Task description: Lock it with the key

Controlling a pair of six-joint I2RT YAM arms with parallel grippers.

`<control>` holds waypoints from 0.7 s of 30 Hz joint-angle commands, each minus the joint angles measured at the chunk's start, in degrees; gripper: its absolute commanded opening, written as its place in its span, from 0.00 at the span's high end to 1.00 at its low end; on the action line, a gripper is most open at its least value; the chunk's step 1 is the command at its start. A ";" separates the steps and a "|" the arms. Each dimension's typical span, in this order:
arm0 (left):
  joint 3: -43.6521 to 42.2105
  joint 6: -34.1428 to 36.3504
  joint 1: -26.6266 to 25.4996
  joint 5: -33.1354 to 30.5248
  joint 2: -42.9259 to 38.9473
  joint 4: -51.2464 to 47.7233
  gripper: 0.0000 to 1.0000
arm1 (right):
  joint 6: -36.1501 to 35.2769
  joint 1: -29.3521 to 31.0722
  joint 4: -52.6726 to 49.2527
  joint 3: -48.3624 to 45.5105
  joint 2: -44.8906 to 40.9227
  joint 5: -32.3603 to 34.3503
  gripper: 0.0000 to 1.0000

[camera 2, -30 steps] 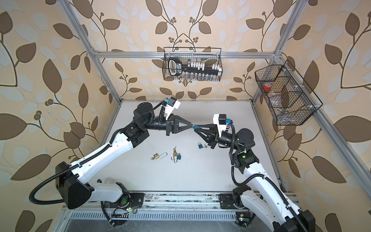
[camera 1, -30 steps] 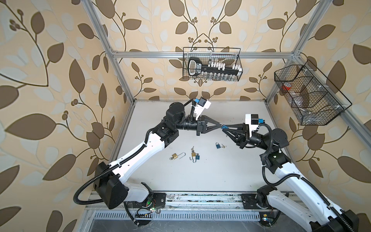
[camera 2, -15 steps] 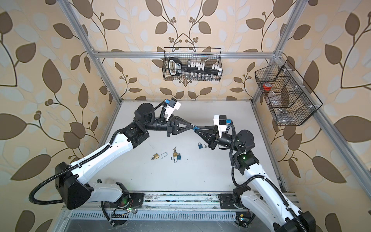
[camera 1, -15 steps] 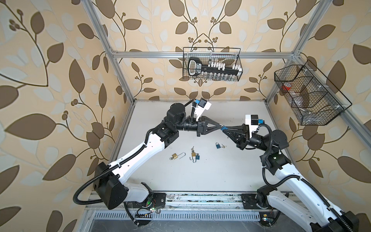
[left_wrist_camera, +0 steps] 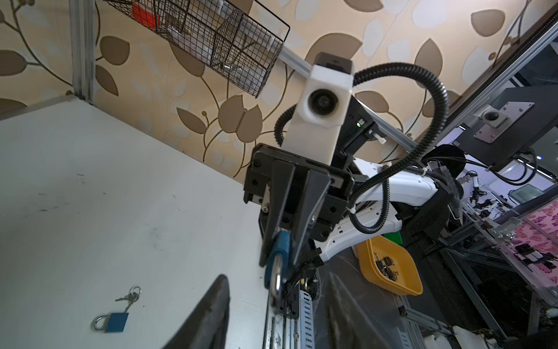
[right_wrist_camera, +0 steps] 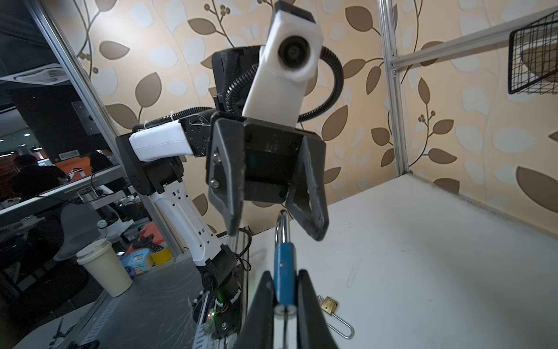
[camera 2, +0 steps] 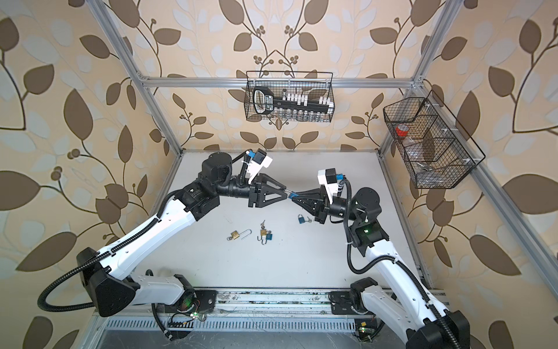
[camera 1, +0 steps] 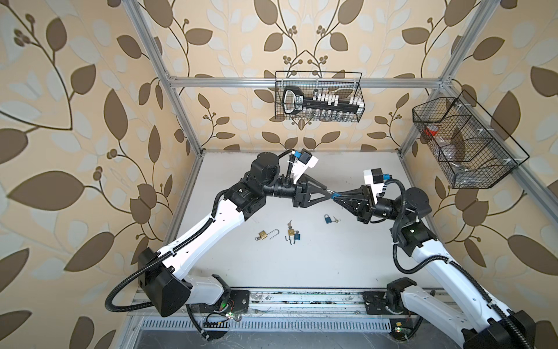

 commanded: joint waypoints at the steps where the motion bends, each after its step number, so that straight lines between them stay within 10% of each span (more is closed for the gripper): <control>1: 5.76 12.12 -0.45 -2.68 -2.88 -12.65 0.46 | 0.92 -1.13 -3.08 4.07 0.87 -8.40 1.00; 21: 9.38 13.93 -0.44 3.21 0.57 -17.32 0.46 | -9.09 -1.33 -18.21 10.48 4.24 -14.02 1.00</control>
